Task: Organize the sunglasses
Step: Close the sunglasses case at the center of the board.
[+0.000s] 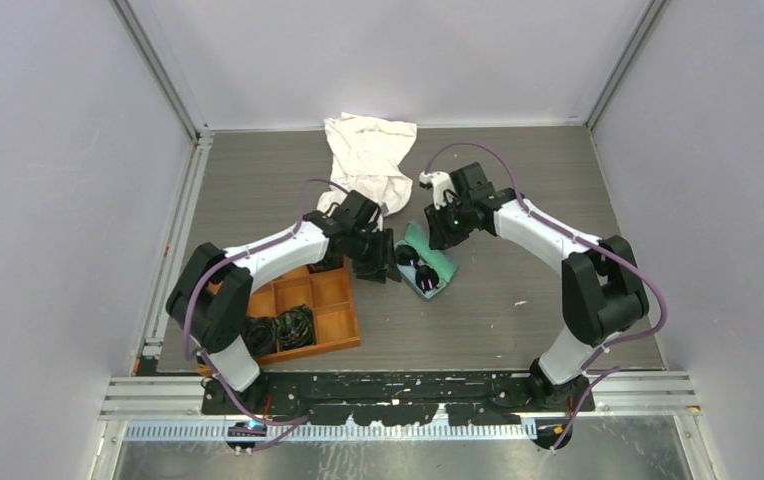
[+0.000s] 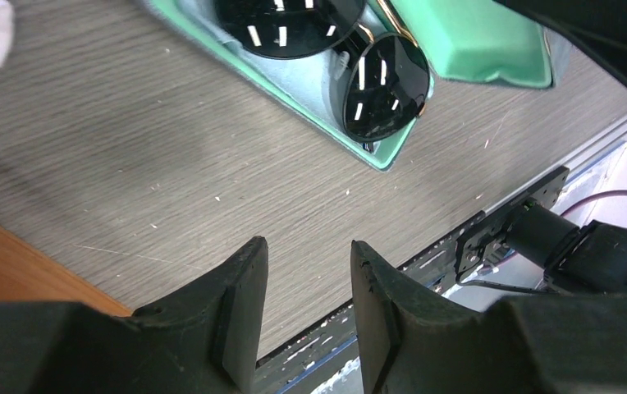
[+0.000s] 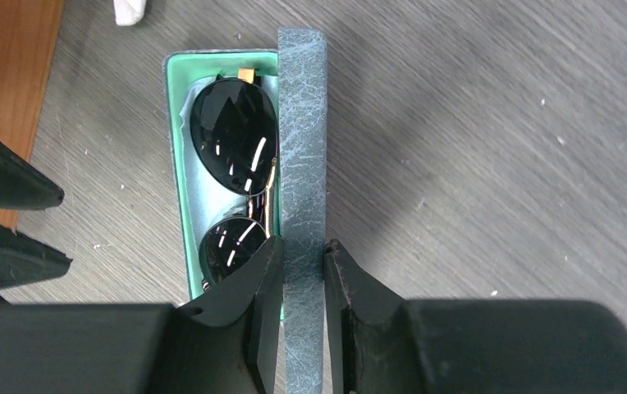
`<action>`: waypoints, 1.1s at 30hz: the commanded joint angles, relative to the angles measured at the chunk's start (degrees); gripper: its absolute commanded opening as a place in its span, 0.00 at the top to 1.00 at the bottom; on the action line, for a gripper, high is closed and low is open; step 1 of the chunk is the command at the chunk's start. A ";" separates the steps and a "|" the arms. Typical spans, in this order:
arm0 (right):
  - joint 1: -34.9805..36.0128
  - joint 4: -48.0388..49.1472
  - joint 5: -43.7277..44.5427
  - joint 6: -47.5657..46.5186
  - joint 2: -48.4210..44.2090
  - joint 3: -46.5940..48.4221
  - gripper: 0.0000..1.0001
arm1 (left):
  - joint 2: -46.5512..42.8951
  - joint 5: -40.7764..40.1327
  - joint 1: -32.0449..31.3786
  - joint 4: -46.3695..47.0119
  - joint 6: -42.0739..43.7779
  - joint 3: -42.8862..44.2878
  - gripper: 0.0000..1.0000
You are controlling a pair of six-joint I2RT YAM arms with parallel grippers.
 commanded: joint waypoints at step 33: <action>3.38 8.52 34.16 35.84 -31.43 -25.16 0.43 | 16.93 7.73 -1.18 7.26 -3.61 9.47 0.58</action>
